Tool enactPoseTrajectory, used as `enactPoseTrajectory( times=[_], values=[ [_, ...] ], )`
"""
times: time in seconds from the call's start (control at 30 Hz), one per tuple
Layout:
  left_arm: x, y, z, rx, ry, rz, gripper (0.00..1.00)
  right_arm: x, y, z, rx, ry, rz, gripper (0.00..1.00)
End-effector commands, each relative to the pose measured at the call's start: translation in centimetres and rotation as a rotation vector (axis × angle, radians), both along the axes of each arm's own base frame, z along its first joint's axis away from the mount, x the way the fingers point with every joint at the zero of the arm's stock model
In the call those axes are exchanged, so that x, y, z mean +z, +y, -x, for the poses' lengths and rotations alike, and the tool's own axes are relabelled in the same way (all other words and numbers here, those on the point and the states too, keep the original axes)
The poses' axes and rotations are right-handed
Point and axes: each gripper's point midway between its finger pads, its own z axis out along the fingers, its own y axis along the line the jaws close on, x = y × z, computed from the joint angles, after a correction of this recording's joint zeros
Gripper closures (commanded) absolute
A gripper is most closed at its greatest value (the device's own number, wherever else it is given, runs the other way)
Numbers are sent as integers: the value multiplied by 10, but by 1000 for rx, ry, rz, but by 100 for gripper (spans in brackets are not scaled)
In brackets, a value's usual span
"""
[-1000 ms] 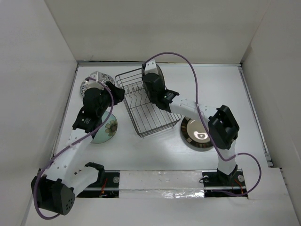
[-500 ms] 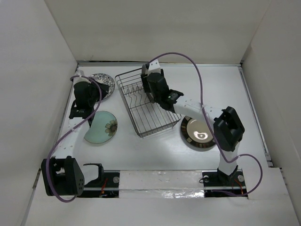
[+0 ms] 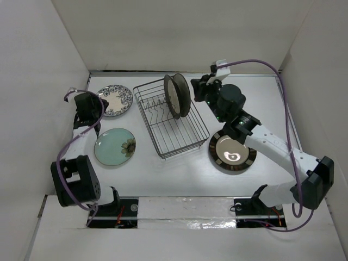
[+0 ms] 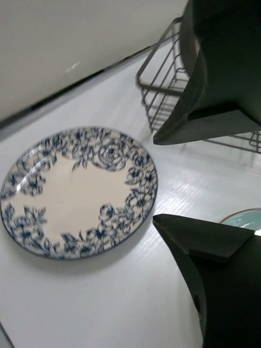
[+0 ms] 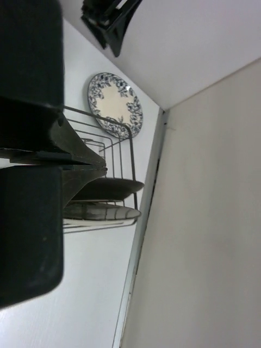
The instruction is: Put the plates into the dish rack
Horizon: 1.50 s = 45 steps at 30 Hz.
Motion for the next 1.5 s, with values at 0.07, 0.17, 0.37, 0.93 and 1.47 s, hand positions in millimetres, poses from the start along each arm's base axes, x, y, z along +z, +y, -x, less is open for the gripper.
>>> enactPoseTrajectory(
  times=[0.07,0.17,0.37,0.93,1.47],
  values=[
    [-33,46,-2,108,131,-65,47,26,-43,-1,25,-50,-138,97],
    [-58,53,-6,103,213,-69,47,32,-57,1,60,-61,-180,84],
    [-90,50,-28,66,275,-22,49,32,-69,-1,97,-50,-226,74],
    [-150,25,-64,-30,301,171,54,20,-70,-14,91,-23,-231,65],
    [-101,39,-65,0,121,115,100,18,-76,-17,50,-21,-234,64]
  ],
)
